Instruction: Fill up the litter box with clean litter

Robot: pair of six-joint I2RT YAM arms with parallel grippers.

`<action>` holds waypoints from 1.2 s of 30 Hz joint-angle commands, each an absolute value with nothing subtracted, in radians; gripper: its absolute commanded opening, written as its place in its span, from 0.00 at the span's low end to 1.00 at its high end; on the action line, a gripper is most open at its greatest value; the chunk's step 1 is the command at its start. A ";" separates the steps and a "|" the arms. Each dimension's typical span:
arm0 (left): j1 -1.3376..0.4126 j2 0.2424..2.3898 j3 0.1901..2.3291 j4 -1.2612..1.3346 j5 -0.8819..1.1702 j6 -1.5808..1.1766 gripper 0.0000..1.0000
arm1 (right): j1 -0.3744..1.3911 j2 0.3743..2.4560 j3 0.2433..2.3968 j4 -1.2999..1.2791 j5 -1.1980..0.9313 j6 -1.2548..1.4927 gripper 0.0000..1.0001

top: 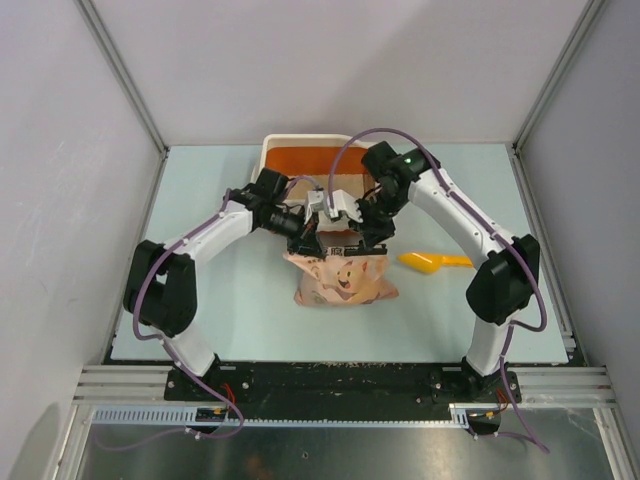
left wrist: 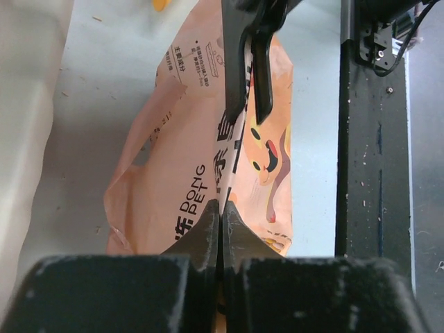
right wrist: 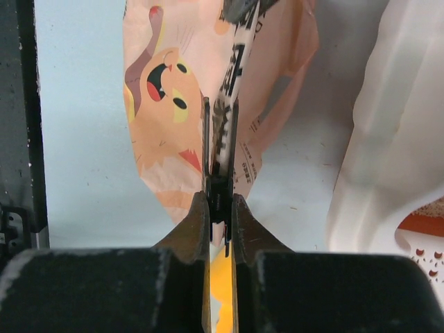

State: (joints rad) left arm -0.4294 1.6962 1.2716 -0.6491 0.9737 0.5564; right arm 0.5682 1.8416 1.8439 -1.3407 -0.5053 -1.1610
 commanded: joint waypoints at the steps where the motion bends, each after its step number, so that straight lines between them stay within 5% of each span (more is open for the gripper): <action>1: -0.426 1.664 1.316 -0.653 1.060 0.548 0.00 | 0.629 1.879 1.878 -1.381 -0.488 -1.156 0.00; 36: -0.426 1.660 1.338 -0.655 1.075 0.545 0.00 | 0.701 1.945 1.894 -1.292 -0.472 -0.962 0.00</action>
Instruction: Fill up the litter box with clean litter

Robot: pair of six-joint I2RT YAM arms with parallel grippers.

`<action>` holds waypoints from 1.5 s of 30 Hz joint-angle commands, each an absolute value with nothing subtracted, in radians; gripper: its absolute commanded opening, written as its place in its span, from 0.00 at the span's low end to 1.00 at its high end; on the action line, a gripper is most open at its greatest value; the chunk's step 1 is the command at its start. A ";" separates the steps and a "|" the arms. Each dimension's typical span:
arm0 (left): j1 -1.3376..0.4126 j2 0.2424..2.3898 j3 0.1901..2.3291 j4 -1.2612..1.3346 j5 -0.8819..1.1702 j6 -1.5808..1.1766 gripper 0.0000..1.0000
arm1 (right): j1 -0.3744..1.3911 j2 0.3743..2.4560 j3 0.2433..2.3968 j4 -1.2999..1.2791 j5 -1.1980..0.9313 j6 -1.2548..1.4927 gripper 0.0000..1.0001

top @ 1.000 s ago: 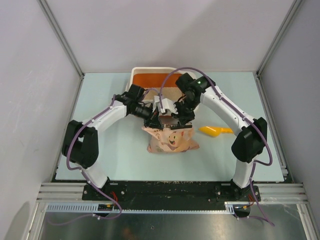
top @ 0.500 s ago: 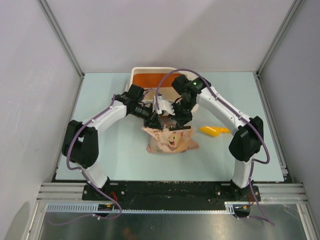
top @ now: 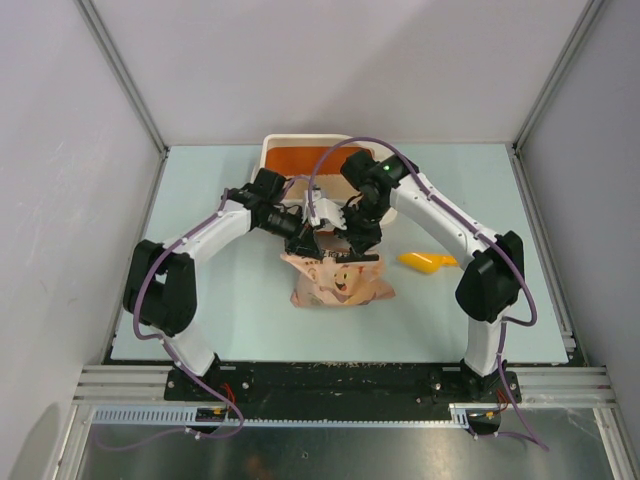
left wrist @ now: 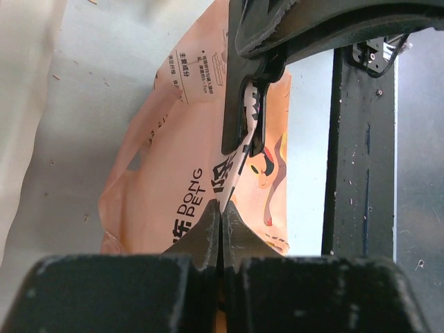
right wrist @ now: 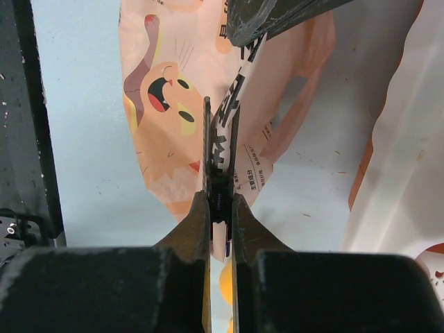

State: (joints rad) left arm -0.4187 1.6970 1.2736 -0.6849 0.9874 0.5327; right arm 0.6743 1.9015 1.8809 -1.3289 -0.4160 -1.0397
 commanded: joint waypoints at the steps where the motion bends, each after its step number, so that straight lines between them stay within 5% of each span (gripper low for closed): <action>1: -0.426 1.660 1.338 -0.655 1.075 0.545 0.00 | 0.700 1.945 1.891 -1.290 -0.471 -0.962 0.00; 4: -0.426 1.660 1.336 -0.653 1.074 0.546 0.00 | 0.695 1.939 1.868 -1.281 -0.460 -0.956 0.00; 9: -0.426 1.657 1.335 -0.655 1.072 0.546 0.00 | 0.681 1.899 1.841 -1.249 -0.436 -0.951 0.20; 28: -0.425 1.660 1.370 -0.655 1.046 0.552 0.02 | 0.612 1.815 1.914 -1.152 -0.407 -0.837 0.57; 33: -0.422 1.654 1.427 -0.655 1.006 0.555 0.39 | 0.560 1.770 1.939 -1.005 -0.328 -0.750 0.69; 34: -0.419 1.652 1.437 -0.655 1.000 0.555 0.43 | 0.549 1.773 1.953 -0.961 -0.309 -0.686 0.99; 42: -0.329 1.589 1.542 -0.653 0.830 0.511 0.73 | 0.407 1.769 1.988 -0.792 -0.149 -0.358 1.00; 44: -0.298 1.546 1.534 -0.655 0.780 0.505 1.00 | 0.394 1.735 1.936 -0.761 -0.014 -0.295 1.00; 45: -0.261 1.530 1.523 -0.653 0.761 0.502 1.00 | 0.376 1.717 1.910 -0.746 0.029 -0.275 1.00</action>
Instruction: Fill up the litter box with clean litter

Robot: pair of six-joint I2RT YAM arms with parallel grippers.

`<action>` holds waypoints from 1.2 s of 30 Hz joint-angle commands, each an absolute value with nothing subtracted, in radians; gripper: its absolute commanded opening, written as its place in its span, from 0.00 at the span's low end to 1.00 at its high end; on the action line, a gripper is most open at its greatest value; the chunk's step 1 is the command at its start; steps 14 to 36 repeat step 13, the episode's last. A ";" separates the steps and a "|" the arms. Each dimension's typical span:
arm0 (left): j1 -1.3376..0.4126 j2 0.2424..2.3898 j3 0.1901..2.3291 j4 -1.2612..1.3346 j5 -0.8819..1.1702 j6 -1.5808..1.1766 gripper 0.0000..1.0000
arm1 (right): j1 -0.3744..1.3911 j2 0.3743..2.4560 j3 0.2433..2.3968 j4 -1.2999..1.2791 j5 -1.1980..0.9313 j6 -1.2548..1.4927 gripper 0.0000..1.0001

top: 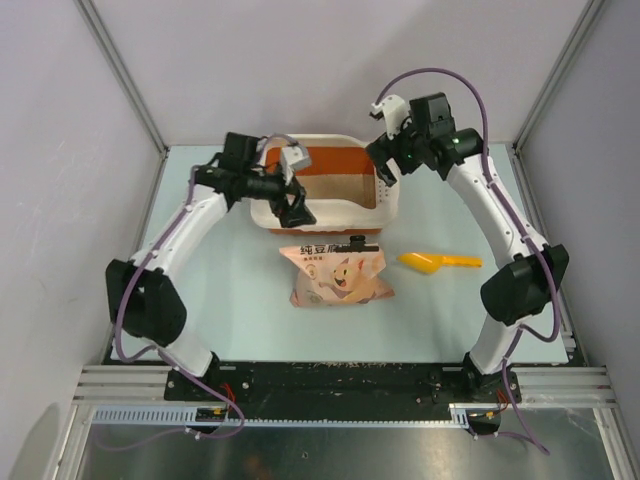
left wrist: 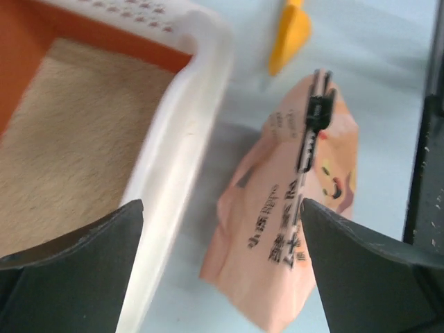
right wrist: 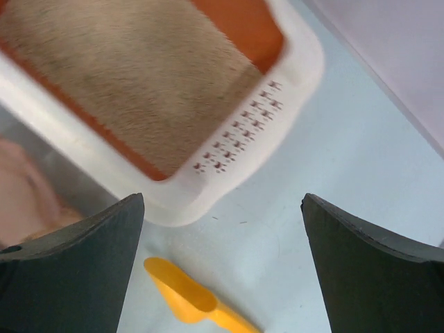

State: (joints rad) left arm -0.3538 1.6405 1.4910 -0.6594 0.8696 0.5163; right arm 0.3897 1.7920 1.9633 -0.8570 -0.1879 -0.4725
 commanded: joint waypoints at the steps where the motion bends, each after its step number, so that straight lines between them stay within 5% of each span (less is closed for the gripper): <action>1: -0.244 1.490 1.510 -0.655 0.730 0.499 1.00 | 0.361 1.657 1.819 -0.732 0.063 -0.258 1.00; 9: -0.118 1.328 1.264 -0.606 0.516 0.347 1.00 | 0.313 1.476 1.433 -0.647 0.164 -0.127 1.00; 36: -0.084 1.339 1.290 -0.578 0.477 0.273 0.99 | 0.314 1.532 1.475 -0.606 0.198 -0.124 1.00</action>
